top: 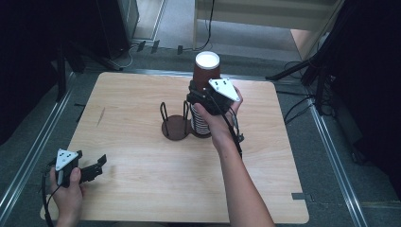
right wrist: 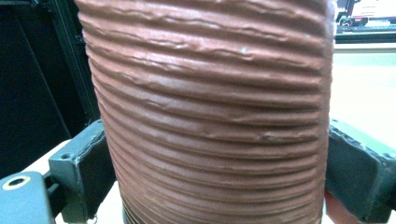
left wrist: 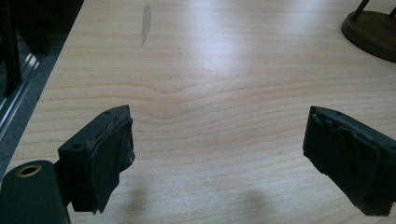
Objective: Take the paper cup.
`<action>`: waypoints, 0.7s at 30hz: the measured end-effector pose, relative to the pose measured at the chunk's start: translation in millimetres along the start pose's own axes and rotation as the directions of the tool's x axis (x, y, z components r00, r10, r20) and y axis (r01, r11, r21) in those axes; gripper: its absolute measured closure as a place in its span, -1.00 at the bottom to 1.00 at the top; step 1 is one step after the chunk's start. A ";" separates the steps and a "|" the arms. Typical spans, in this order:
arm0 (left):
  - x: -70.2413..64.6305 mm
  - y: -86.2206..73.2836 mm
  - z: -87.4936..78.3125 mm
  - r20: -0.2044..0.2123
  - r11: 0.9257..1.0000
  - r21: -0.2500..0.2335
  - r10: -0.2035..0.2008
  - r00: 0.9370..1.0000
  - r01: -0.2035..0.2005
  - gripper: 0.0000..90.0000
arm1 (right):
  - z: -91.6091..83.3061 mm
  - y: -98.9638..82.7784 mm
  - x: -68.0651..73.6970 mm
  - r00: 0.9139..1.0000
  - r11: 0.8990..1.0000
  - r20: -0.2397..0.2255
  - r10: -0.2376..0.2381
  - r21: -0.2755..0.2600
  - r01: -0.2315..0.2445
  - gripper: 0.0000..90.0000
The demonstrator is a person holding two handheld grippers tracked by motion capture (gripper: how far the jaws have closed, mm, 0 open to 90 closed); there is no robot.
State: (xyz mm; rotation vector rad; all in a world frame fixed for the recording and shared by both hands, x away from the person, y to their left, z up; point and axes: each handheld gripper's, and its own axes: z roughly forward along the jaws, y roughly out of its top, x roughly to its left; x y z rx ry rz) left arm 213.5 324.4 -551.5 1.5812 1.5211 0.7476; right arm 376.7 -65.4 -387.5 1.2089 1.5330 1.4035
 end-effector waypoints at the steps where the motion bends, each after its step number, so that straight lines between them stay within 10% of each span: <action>1: 0.0 0.0 0.0 0.000 1.000 -0.001 -0.001 1.000 0.001 -0.80 | 0.0 0.1 0.0 1.000 1.000 0.000 -0.001 0.000 0.001 -0.83; 21: -0.2 0.0 0.1 -0.001 1.000 -0.002 -0.003 1.000 0.003 -0.80 | -2.7 10.4 1.6 1.000 1.000 0.000 -0.005 -0.028 0.005 -0.78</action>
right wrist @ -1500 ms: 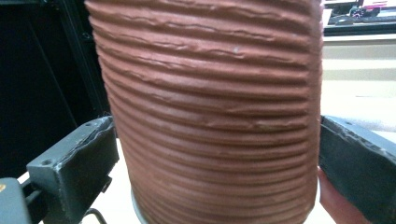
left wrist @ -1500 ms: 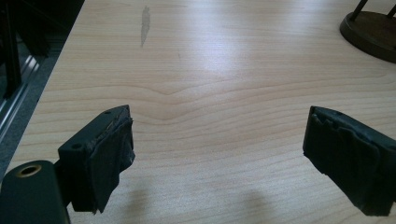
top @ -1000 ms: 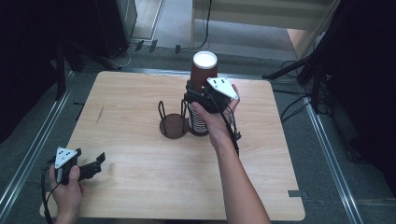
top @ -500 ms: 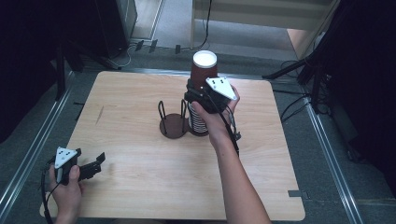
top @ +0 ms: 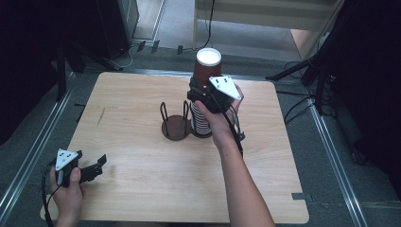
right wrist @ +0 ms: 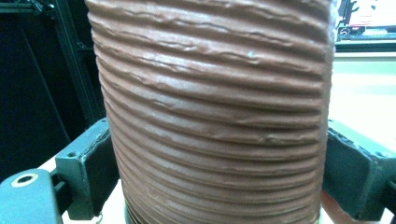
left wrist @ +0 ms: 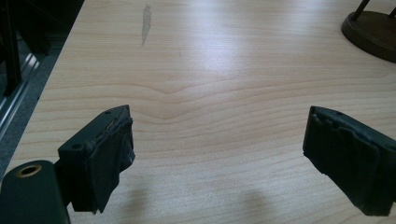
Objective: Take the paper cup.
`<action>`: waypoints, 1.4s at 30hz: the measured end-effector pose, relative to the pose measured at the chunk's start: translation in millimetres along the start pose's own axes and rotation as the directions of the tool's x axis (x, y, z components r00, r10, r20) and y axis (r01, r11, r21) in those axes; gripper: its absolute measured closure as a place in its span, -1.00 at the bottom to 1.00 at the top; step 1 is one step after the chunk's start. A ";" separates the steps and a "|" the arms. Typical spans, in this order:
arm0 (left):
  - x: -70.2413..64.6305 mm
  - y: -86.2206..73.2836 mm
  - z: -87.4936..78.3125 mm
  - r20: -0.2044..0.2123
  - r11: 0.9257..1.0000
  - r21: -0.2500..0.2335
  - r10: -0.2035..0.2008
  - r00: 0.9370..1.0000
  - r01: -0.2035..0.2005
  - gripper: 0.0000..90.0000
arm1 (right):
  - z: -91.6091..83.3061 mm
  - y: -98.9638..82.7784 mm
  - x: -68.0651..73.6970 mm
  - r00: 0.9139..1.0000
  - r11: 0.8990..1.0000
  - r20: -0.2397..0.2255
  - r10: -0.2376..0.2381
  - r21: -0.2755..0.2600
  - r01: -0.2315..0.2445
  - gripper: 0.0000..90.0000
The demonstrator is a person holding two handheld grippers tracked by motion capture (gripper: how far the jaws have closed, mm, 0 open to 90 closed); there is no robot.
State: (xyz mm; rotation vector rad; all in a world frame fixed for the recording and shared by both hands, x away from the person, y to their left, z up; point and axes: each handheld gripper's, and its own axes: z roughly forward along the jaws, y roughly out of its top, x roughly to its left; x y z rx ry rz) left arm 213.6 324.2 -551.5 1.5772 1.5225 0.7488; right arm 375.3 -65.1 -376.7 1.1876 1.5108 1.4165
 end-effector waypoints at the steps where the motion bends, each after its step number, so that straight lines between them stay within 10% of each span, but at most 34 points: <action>1: 0.1 0.0 -0.1 0.000 1.000 0.002 0.002 1.000 -0.002 -0.80 | 0.1 1.1 -0.1 1.000 1.000 0.000 -0.006 -0.003 0.006 -0.78; 42: 0.3 0.1 0.0 0.000 1.000 0.001 0.003 1.000 -0.003 -0.80 | -6.5 41.9 3.6 1.000 0.997 -0.002 -0.002 -0.072 0.002 -0.78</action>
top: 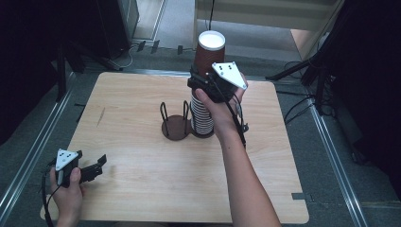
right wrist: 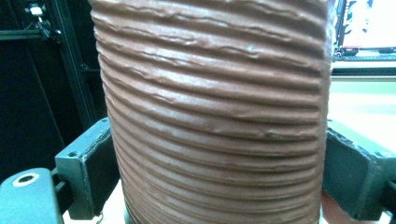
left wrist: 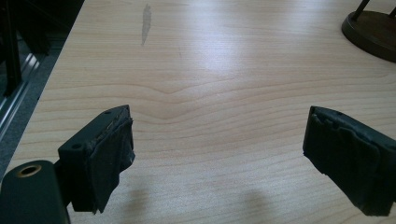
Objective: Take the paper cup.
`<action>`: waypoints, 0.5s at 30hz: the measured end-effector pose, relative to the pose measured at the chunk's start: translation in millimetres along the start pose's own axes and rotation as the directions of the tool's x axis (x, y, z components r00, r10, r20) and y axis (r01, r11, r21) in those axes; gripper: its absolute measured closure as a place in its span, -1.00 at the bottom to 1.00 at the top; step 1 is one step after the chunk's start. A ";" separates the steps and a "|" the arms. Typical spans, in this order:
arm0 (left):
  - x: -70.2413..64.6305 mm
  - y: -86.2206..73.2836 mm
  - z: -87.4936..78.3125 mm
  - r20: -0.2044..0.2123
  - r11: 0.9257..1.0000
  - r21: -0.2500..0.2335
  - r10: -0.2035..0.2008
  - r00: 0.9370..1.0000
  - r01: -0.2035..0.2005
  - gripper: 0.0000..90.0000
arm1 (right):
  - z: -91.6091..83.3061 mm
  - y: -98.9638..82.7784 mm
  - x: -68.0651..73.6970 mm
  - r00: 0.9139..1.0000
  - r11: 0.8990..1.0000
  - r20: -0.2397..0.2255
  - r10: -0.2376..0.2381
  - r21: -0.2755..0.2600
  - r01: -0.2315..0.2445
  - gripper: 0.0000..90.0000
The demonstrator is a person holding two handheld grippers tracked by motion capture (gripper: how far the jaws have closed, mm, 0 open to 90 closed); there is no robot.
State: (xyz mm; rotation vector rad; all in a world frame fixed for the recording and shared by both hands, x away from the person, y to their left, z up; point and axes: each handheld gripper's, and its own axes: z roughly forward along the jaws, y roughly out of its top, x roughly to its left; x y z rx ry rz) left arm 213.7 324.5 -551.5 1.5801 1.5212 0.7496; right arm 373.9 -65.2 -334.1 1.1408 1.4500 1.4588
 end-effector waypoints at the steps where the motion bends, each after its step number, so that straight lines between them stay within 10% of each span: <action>1: 0.0 0.0 0.0 0.000 1.000 -0.001 -0.001 1.000 0.001 -0.80 | -0.2 1.7 -0.1 1.000 1.000 -0.001 -0.002 -0.005 0.002 -0.78; 15: 0.2 0.0 0.0 -0.001 1.000 -0.003 -0.002 1.000 0.002 -0.80 | -8.2 24.0 -1.1 1.000 0.999 -0.010 0.005 -0.046 -0.006 -0.78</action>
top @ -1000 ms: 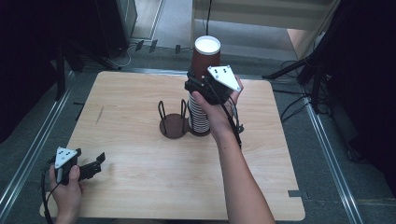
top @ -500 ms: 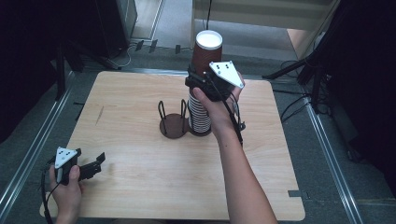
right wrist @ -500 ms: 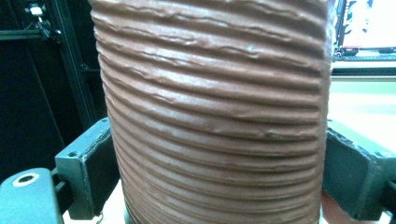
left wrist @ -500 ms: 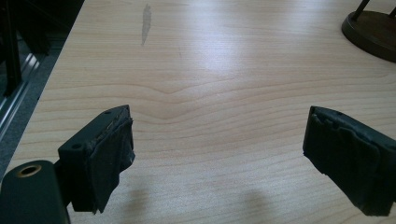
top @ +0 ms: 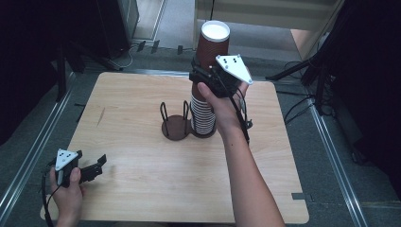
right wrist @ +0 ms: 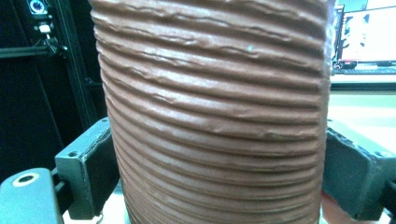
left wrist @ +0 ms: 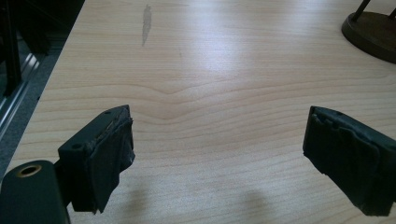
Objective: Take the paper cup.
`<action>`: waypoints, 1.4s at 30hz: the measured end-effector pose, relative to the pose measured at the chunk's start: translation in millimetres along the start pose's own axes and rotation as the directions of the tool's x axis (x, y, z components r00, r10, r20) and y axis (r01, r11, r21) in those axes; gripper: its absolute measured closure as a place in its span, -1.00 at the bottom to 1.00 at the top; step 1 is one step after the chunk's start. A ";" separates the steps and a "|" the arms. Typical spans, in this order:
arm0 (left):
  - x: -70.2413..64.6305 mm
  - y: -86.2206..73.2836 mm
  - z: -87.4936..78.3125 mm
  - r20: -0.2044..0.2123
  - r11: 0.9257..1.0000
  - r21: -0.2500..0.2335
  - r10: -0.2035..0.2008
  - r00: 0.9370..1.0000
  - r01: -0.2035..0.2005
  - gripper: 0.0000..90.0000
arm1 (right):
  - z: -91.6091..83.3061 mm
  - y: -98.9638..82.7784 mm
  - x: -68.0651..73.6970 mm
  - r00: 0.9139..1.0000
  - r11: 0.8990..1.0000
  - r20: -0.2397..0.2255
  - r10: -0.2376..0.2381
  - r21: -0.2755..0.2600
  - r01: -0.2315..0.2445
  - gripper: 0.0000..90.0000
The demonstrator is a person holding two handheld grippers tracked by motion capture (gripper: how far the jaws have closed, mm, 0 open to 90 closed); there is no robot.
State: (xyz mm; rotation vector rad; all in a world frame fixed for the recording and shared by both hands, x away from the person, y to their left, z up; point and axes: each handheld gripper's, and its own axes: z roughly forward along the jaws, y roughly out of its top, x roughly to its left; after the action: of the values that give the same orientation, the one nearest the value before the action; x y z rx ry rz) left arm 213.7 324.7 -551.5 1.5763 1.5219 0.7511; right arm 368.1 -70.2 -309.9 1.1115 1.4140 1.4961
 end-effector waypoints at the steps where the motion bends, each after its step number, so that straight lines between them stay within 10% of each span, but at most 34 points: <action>1: 0.0 0.0 0.0 0.000 1.000 0.000 0.000 1.000 0.000 -0.80 | -1.6 2.4 -1.3 1.000 1.000 0.002 0.001 -0.005 -0.001 -0.78; 42: -0.6 0.0 -0.1 -0.002 1.000 0.002 0.006 1.000 -0.006 -0.80 | -32.8 2.8 -47.4 0.997 0.999 0.072 0.033 -0.028 -0.031 -0.78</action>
State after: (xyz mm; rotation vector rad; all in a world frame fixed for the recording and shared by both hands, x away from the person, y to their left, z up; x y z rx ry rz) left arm 213.6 324.1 -551.4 1.5827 1.5208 0.7551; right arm 351.9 -125.5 -310.9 1.1653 1.3284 1.4784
